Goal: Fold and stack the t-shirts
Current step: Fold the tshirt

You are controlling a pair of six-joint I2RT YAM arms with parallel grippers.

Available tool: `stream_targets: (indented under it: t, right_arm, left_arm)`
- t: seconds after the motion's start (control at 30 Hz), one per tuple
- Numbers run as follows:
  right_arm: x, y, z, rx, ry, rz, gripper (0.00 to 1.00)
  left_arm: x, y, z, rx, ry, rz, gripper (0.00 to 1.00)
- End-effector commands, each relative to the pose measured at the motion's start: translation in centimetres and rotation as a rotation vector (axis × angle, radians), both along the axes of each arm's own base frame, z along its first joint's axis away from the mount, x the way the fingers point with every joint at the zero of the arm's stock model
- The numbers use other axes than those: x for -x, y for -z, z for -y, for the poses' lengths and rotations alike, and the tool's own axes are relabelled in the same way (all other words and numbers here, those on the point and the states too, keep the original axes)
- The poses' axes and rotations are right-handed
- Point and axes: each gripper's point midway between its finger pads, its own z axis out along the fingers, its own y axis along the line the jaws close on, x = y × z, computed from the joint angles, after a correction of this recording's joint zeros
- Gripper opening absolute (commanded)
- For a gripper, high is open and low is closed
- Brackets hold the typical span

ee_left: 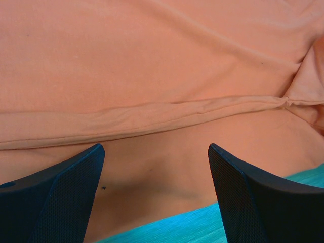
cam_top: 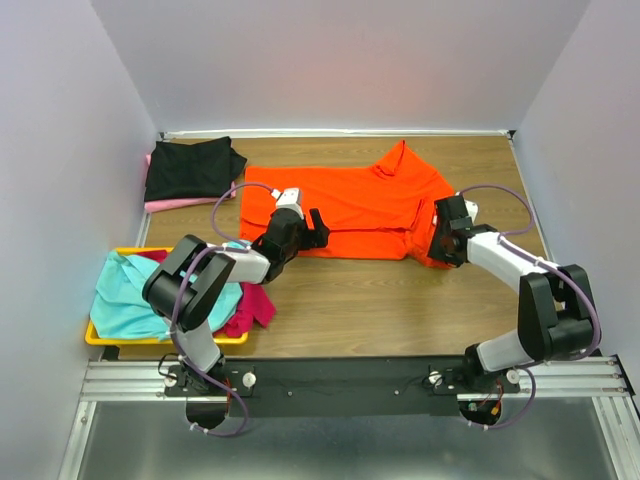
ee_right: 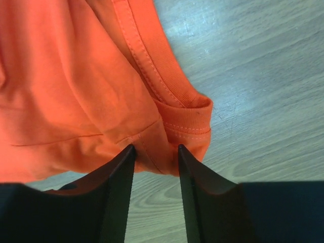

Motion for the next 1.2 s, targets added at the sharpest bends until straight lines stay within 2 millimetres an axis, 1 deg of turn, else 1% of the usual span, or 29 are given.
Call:
stream_targets:
  t: [0.0, 0.1, 0.13, 0.17, 0.2, 0.27, 0.33, 0.4, 0.43, 0.5, 0.53, 0.63, 0.77, 0.97, 1.07, 1.17]
  right_arm:
    - [0.2, 1.1, 0.1, -0.017, -0.013, -0.018, 0.45]
    - [0.3, 1.3, 0.5, -0.006, -0.005, -0.027, 0.34]
    - [0.3, 1.3, 0.6, -0.002, -0.003, -0.026, 0.25]
    - [0.2, 1.3, 0.8, 0.001, 0.003, -0.026, 0.21]
    - [0.1, 1.1, 0.9, 0.003, 0.003, -0.020, 0.13]
    - [-0.1, 0.8, 1.5, 0.035, 0.019, -0.010, 0.07]
    - [-0.3, 0.5, 2.2, 0.072, 0.029, -0.002, 0.03]
    - [-0.7, 0.1, 2.7, 0.095, 0.043, 0.007, 0.01]
    - [-0.5, 0.2, 3.3, 0.120, 0.059, -0.001, 0.01]
    - [-0.7, 0.0, 3.8, 0.134, 0.074, 0.002, 0.01]
    - [-0.6, 0.0, 4.6, 0.158, 0.096, -0.002, 0.01]
    - [-0.5, 0.0, 5.4, 0.178, 0.121, -0.011, 0.00]
    - [-0.3, 0.1, 6.8, 0.209, 0.174, -0.027, 0.01]
    - [-0.1, -0.3, 7.8, 0.232, 0.207, -0.024, 0.01]
    - [-0.5, -1.0, 8.2, 0.256, 0.219, -0.014, 0.01]
    - [-0.8, -1.3, 8.2, 0.264, 0.203, -0.017, 0.01]
  left_arm:
    - [-0.9, 0.0, 0.1, 0.001, -0.021, 0.016, 0.91]
    - [-0.7, 0.6, 0.0, -0.006, -0.024, 0.005, 0.91]
    - [-0.6, 0.8, -0.1, -0.008, -0.026, 0.002, 0.91]
    - [-0.6, 0.8, -0.3, -0.013, -0.031, 0.002, 0.91]
    - [-0.5, 1.2, -0.5, -0.020, -0.034, -0.005, 0.91]
    - [-0.5, 1.3, -0.9, -0.030, -0.045, -0.002, 0.91]
    - [-0.3, 1.9, -1.3, -0.042, -0.050, -0.012, 0.91]
    - [-0.3, 2.1, -1.6, -0.050, -0.056, -0.015, 0.91]
    - [-0.2, 2.5, -1.8, -0.057, -0.058, -0.022, 0.91]
    - [-0.2, 2.8, -2.3, -0.068, -0.067, -0.025, 0.91]
    - [-0.1, 3.0, -2.6, -0.073, -0.071, -0.031, 0.91]
    - [-0.2, 3.2, -3.3, -0.078, -0.083, -0.033, 0.91]
    - [-0.2, 3.2, -3.6, -0.078, -0.087, -0.029, 0.91]
    - [-0.3, 3.5, -3.8, -0.087, -0.091, -0.033, 0.91]
    - [-0.5, 3.5, -3.9, -0.088, -0.094, -0.030, 0.91]
    - [-0.6, 3.4, -3.8, -0.089, -0.089, -0.027, 0.91]
